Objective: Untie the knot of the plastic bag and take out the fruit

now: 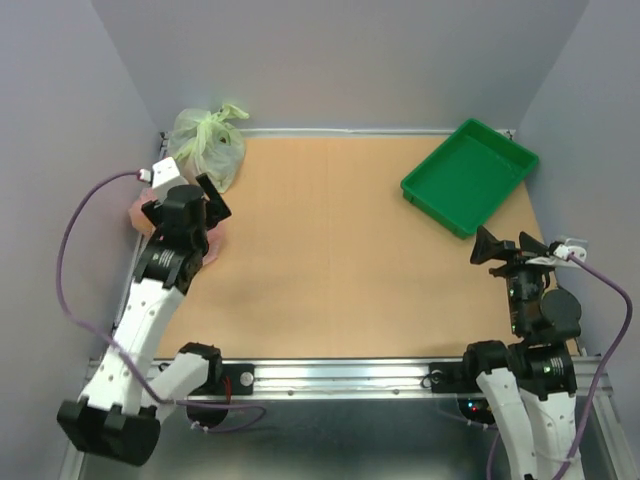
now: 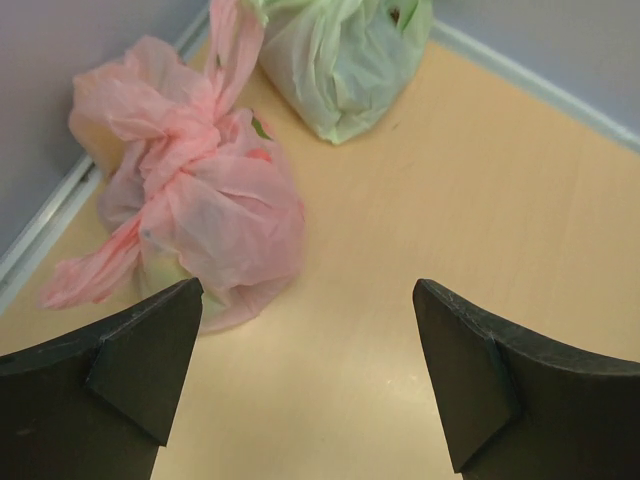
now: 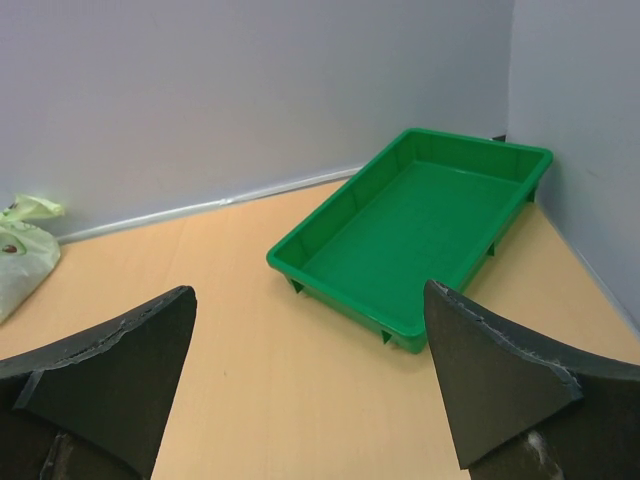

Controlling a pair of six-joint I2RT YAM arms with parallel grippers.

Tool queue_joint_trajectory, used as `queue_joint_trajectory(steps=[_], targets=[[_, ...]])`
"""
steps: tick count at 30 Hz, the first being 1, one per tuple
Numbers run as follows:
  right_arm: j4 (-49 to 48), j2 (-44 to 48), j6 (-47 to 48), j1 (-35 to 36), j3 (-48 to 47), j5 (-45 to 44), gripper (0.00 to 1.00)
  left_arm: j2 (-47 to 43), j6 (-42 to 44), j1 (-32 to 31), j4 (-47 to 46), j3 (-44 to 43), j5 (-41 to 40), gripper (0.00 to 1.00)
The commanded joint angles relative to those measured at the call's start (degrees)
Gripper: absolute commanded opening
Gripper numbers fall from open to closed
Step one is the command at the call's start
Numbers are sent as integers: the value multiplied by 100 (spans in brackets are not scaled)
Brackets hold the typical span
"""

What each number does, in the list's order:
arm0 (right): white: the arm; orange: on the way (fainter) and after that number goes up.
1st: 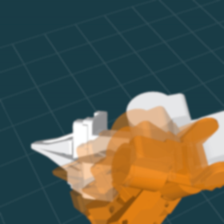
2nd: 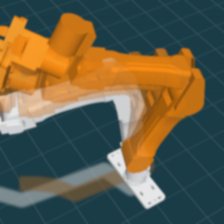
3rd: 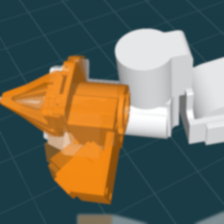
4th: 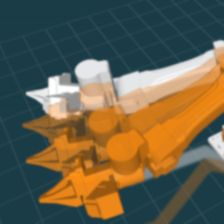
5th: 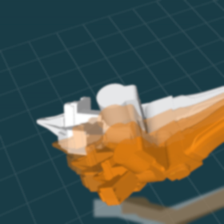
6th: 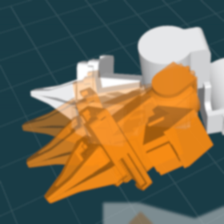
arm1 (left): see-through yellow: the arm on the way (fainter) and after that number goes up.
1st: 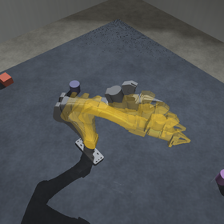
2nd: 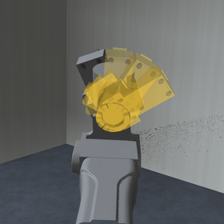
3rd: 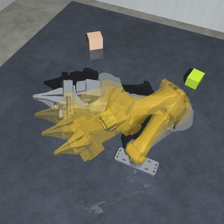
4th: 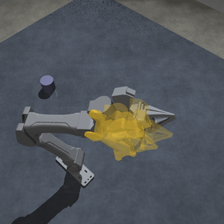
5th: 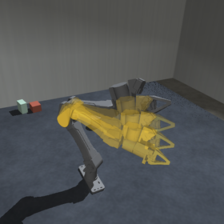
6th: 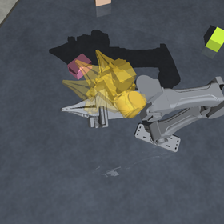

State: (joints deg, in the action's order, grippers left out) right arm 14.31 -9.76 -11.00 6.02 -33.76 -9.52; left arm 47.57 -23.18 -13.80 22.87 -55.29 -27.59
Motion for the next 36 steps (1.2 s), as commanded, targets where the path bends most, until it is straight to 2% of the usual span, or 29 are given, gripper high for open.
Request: queue_joint_trajectory(steps=[1, 4, 7, 15, 18, 19, 20, 21, 22, 25, 26, 28, 33, 34, 36], targets=[[-174, 132, -25, 127, 27, -138, 100, 823, -152, 114, -98, -272, -140, 99], [-174, 246, -59, 267, 80, -120, 100, 1262, -187, 884, -502, -255, -149, 99], [-174, 360, -69, 347, 124, -199, 100, 1763, -248, 1309, -705, -254, -79, 98], [-183, 501, -121, 593, 168, -384, 100, 3152, -529, 1547, -1101, -509, -141, 95], [-182, 571, -130, 593, 168, -446, 100, 3625, -644, 1609, -1092, -606, -308, 87], [-174, 615, -139, 602, 176, -454, 100, 3723, -670, 1626, -1092, -615, -343, 83], [-174, 624, -139, 611, 185, -463, 100, 3872, -723, 1661, -1109, -624, -334, 70], [-174, 642, -139, 611, 185, -463, 100, 3935, -732, 1653, -1101, -658, -317, 63], [-174, 633, -139, 619, 177, -446, 100, 3979, -732, 1653, -1101, -676, -230, 47], [-182, 624, -139, 637, 177, -410, 100, 3953, -671, 1600, -1074, -668, -19, 17], [-182, 616, -147, 628, 185, -402, 100, 3901, -618, 1504, -1066, -659, -9, 0], [-174, 589, -165, 646, 177, -402, 100, 3699, -407, 1407, -1057, -641, 26, 0], [-182, 414, -104, 646, 133, -104, 100, 3146, 85, 240, -1048, -685, 228, 0], [-182, 335, -95, 637, 115, -16, 100, 3083, 268, -223, -1031, -703, 333, 0], [-183, 29, -86, 646, 54, 309, 100, 2891, 410, -709, -1013, -677, 465, 0]])
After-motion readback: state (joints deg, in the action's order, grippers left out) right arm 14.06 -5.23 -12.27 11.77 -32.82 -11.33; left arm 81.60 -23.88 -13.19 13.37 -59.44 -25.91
